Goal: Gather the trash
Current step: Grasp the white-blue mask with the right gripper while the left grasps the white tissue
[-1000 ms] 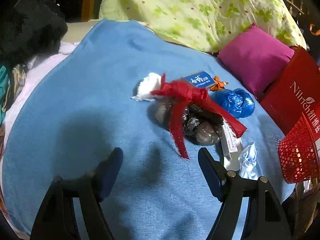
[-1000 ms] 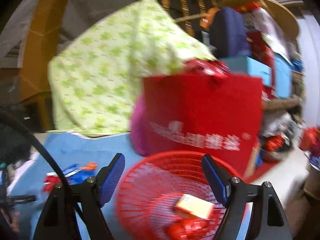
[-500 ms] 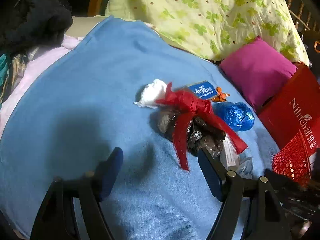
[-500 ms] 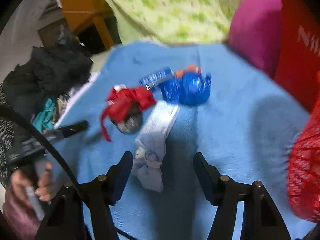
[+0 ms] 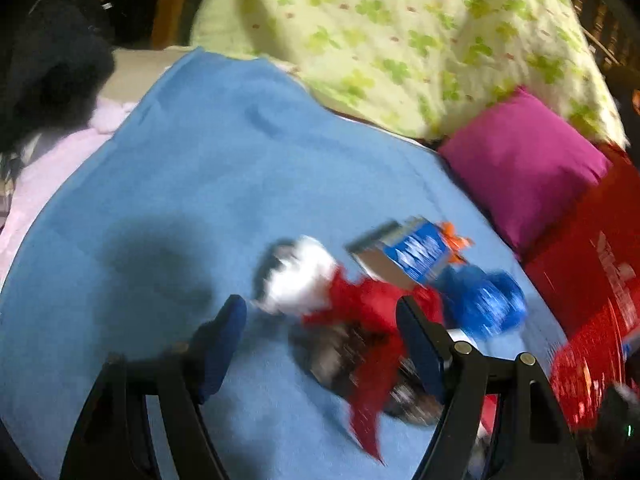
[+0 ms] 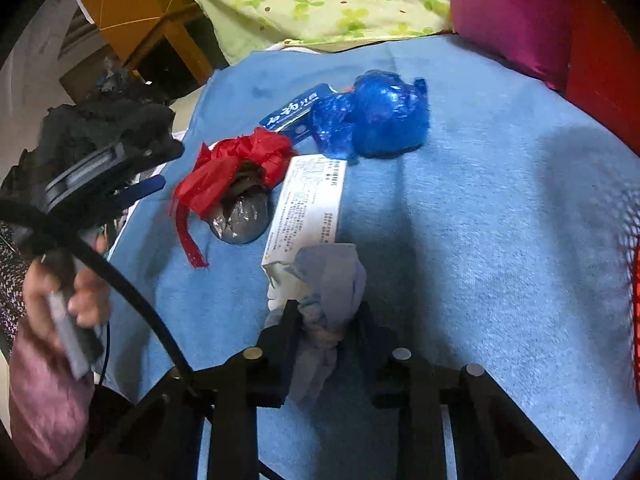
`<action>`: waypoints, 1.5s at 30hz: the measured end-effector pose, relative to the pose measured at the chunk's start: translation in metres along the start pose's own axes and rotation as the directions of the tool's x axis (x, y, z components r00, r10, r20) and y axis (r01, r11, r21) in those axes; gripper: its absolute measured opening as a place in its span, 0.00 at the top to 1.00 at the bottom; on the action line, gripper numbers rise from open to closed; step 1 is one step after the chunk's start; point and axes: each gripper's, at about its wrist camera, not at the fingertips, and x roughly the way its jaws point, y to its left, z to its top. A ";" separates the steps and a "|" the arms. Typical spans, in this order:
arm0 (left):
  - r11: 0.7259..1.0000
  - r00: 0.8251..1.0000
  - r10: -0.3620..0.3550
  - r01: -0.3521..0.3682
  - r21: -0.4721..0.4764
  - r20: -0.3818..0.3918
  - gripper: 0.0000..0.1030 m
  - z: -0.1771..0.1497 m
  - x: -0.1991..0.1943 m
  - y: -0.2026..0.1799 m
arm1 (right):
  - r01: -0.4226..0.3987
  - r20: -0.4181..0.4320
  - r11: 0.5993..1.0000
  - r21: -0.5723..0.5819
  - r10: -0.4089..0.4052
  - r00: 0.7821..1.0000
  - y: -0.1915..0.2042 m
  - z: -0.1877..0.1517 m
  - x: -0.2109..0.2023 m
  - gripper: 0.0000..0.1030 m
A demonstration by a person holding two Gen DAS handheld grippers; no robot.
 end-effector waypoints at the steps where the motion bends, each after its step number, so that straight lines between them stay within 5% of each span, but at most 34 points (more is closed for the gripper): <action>1: 1.000 1.000 -0.002 0.002 -0.027 -0.003 0.25 0.005 0.004 0.007 | -0.003 0.001 1.000 0.012 0.003 1.000 -0.003 -0.002 -0.002 0.72; 9: 0.982 1.000 -0.010 0.007 -0.189 -0.016 0.25 0.032 0.035 0.043 | -0.005 -0.008 0.999 0.040 0.006 1.000 -0.010 -0.011 -0.010 0.72; 13: 0.987 0.998 -0.051 0.045 -0.152 -0.039 0.25 0.039 0.047 0.025 | -0.011 -0.004 1.000 0.027 0.011 1.000 -0.005 -0.014 -0.015 0.72; 15: 0.994 0.998 -0.017 0.010 -0.105 -0.066 0.25 0.041 0.058 0.015 | -0.019 -0.005 0.999 0.030 0.019 1.000 -0.004 -0.016 -0.019 0.72; 16: 0.995 0.997 -0.016 0.008 -0.099 -0.074 0.27 0.042 0.063 0.013 | -0.022 -0.005 0.999 0.036 0.022 1.000 -0.004 -0.017 -0.021 0.72; 18: 0.994 0.991 -0.024 0.009 -0.112 -0.129 0.50 0.040 0.078 0.015 | -0.024 -0.007 0.999 0.044 0.024 1.000 -0.005 -0.020 -0.024 0.72; 22: 0.993 0.975 -0.019 -0.007 -0.117 -0.223 0.58 0.030 0.095 0.017 | -0.014 -0.017 0.999 0.045 0.015 1.000 -0.006 -0.026 -0.027 0.72; 27: 0.993 0.972 -0.029 0.003 -0.115 -0.231 0.72 0.027 0.078 0.018 | -0.022 0.003 0.998 0.057 0.022 1.000 -0.006 -0.027 -0.033 0.72; 40: 0.994 0.935 -0.110 0.111 -0.015 -0.336 0.74 -0.051 0.009 0.000 | -0.049 0.075 0.997 0.064 0.045 0.996 0.000 -0.032 -0.065 0.72; 45: 0.993 0.957 -0.119 0.120 -0.013 -0.265 0.74 -0.083 -0.032 -0.013 | -0.059 0.120 0.995 0.076 0.049 0.992 -0.006 -0.034 -0.090 0.72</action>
